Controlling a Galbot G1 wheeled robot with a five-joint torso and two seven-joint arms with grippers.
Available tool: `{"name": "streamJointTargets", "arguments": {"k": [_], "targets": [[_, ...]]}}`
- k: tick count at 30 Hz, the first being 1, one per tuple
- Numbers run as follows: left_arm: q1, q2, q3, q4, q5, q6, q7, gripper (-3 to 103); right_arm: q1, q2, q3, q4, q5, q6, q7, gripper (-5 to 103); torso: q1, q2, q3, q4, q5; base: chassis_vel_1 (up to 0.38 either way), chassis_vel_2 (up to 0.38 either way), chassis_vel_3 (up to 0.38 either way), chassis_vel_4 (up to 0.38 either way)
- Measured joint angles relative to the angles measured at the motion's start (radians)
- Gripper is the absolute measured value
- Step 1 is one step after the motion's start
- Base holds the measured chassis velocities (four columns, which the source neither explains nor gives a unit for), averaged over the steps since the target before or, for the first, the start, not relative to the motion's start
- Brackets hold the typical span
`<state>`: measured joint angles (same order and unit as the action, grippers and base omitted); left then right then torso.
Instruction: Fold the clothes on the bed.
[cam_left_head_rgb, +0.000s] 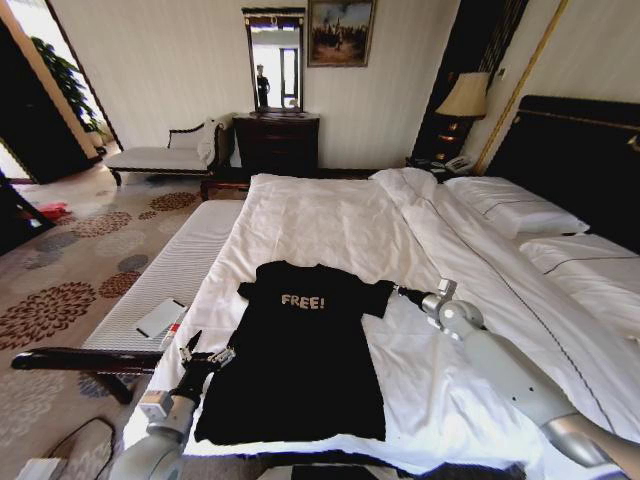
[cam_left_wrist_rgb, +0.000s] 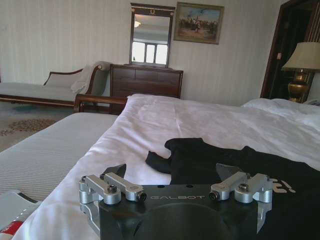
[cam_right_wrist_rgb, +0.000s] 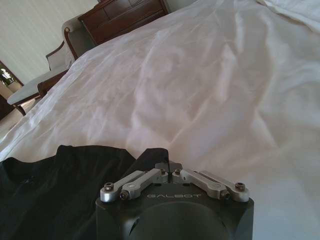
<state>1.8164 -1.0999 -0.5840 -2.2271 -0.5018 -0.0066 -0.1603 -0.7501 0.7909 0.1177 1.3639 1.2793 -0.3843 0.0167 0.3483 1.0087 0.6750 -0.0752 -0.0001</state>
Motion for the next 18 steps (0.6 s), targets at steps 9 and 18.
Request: {"name": "streamJointTargets", "arguments": {"k": [9,18], "targets": [[-0.008,0.006,0.002,-0.003,-0.001,0.0,-0.001,100,-0.003,-0.022,-0.001,0.066,0.005,-0.011,0.024,0,0.0,0.0,0.0,-0.0002,0.0001,0.0,0.0,0.0,0.0],[-0.002,0.004,-0.001,-0.007,-0.004,-0.001,0.001,100,0.066,-0.018,-0.101,0.173,0.027,-0.039,0.088,0,0.0,0.0,0.0,0.0,-0.0002,0.0,0.0,0.0,0.0]]}}
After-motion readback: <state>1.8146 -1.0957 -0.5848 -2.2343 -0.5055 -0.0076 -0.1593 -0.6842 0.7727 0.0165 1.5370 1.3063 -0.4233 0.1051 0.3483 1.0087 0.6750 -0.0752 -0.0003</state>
